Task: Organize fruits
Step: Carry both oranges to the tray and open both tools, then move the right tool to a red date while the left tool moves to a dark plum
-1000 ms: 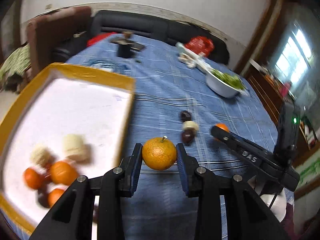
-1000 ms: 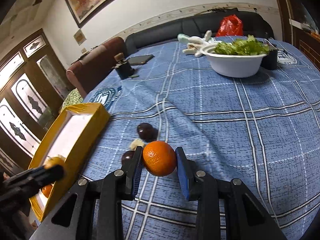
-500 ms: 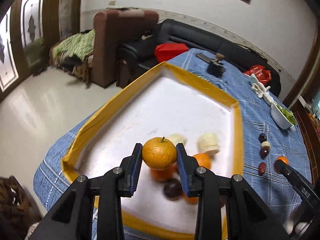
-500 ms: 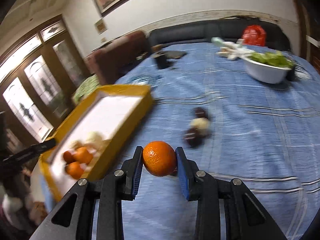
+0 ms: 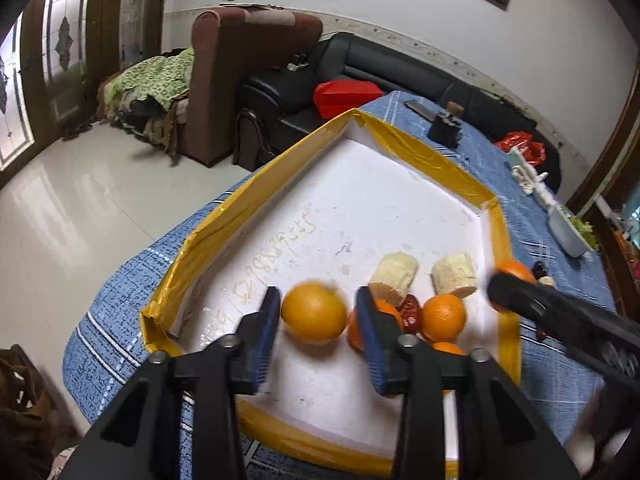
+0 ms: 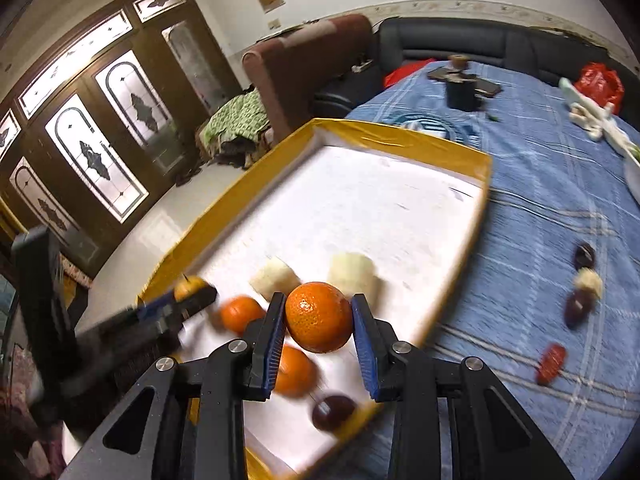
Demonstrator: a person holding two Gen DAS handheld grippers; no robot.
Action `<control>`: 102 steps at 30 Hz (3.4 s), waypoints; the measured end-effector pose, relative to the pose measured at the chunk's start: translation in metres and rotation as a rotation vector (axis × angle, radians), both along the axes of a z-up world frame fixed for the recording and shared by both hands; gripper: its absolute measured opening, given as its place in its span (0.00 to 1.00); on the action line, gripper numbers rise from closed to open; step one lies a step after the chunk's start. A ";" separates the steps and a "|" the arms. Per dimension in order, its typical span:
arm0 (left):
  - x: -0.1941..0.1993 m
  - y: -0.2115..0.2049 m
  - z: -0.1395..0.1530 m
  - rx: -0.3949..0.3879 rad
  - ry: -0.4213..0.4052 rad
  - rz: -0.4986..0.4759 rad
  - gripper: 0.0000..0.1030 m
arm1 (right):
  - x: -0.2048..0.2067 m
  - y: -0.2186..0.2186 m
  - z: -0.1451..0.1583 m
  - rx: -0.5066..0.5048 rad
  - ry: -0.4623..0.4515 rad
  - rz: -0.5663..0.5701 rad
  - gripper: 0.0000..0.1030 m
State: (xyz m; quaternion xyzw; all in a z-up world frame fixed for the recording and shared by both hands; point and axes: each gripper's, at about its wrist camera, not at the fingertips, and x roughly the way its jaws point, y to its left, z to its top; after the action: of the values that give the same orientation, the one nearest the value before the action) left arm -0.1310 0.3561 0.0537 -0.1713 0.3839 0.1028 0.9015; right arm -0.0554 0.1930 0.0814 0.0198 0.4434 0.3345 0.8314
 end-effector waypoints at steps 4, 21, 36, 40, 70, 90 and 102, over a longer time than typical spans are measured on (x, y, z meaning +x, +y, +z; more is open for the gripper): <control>-0.010 0.010 0.010 -0.013 -0.049 0.017 0.55 | 0.022 0.033 -0.006 -0.019 0.056 0.032 0.35; -0.025 -0.009 0.033 0.102 -0.081 0.006 0.74 | 0.002 0.007 0.011 -0.041 -0.073 -0.063 0.56; -0.029 -0.146 0.051 0.354 -0.076 -0.180 0.83 | -0.078 -0.133 -0.008 0.051 -0.085 -0.373 0.61; -0.033 -0.165 0.055 0.384 -0.079 -0.212 0.85 | -0.084 -0.150 -0.007 0.075 -0.091 -0.385 0.62; -0.026 -0.164 0.038 0.302 -0.012 -0.258 0.85 | -0.085 -0.179 -0.037 0.076 -0.005 -0.428 0.62; -0.029 -0.100 0.047 0.142 -0.043 -0.183 0.86 | 0.009 -0.144 -0.044 -0.135 0.011 -0.349 0.42; -0.009 -0.136 0.047 0.153 -0.014 -0.270 0.86 | 0.014 -0.187 -0.035 -0.182 -0.080 -0.387 0.26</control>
State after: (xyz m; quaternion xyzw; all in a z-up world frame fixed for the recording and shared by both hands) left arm -0.1398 0.2202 0.1010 -0.0493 0.3882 0.0083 0.9202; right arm -0.0409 0.0062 0.0463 0.0161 0.4261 0.1279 0.8954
